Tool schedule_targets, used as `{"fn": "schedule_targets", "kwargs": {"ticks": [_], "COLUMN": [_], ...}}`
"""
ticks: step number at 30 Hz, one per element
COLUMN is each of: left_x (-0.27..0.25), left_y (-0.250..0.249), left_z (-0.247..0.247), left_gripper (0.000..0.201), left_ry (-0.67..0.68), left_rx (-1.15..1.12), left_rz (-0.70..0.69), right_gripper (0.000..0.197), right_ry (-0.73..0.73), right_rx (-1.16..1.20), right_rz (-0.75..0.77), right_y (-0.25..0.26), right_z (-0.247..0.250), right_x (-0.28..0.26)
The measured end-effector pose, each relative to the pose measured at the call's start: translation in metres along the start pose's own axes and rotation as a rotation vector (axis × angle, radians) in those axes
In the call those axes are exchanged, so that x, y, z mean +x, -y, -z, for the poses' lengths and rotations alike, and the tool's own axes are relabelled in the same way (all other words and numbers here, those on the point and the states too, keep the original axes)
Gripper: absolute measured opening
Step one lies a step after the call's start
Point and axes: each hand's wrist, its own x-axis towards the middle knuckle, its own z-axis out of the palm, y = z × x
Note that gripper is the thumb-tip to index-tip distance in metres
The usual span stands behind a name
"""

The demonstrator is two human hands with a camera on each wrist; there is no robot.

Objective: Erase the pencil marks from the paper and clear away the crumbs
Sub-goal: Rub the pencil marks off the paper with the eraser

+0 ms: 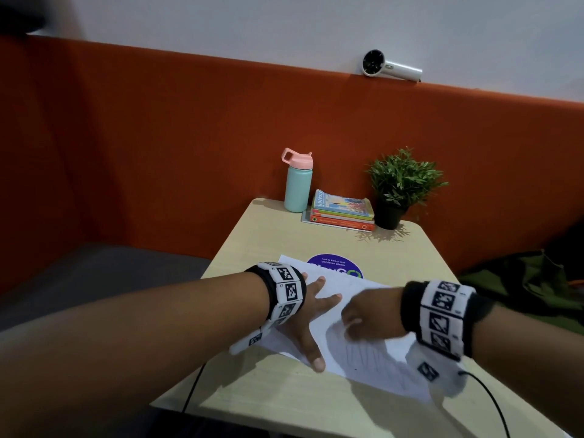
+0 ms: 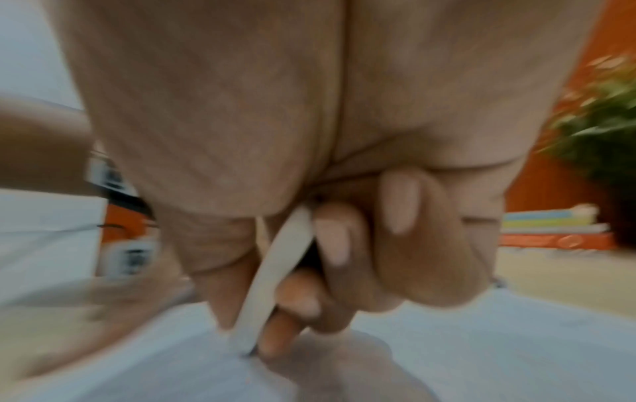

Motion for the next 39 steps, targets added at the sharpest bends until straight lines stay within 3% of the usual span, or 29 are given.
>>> {"fn": "schedule_targets", "kwargs": {"ticks": [3, 8, 14, 18, 20, 27, 39], "left_x": [0.002, 0.001, 0.004, 0.001, 0.001, 0.004, 0.009], "left_y": [0.002, 0.001, 0.003, 0.002, 0.001, 0.006, 0.008], "left_z": [-0.002, -0.002, -0.003, -0.002, -0.001, -0.002, -0.001], "left_gripper": [0.134, 0.135, 0.135, 0.134, 0.133, 0.134, 0.136], "left_ry": [-0.006, -0.026, -0.01, -0.01, -0.008, 0.01, 0.001], "left_rx": [0.003, 0.018, -0.007, -0.003, -0.005, -0.011, -0.024], "left_rz": [-0.004, -0.004, -0.008, -0.009, -0.01, -0.017, -0.014], "right_gripper": [0.035, 0.033, 0.038, 0.032, 0.032, 0.037, 0.034], "right_ry": [-0.115, 0.009, -0.122, -0.05, -0.052, -0.172, -0.245], "right_rx": [-0.05, -0.007, -0.076, -0.057, -0.046, -0.098, 0.029], "right_rz": [-0.091, 0.134, -0.105, 0.083, 0.101, -0.24, -0.377], "right_y": [-0.017, 0.024, -0.018, 0.019, 0.02, -0.035, -0.047], "right_z": [0.003, -0.017, 0.007, -0.016, -0.018, 0.001, -0.019], "right_x": [0.01, -0.003, 0.012, -0.006, -0.007, 0.008, 0.008]}}
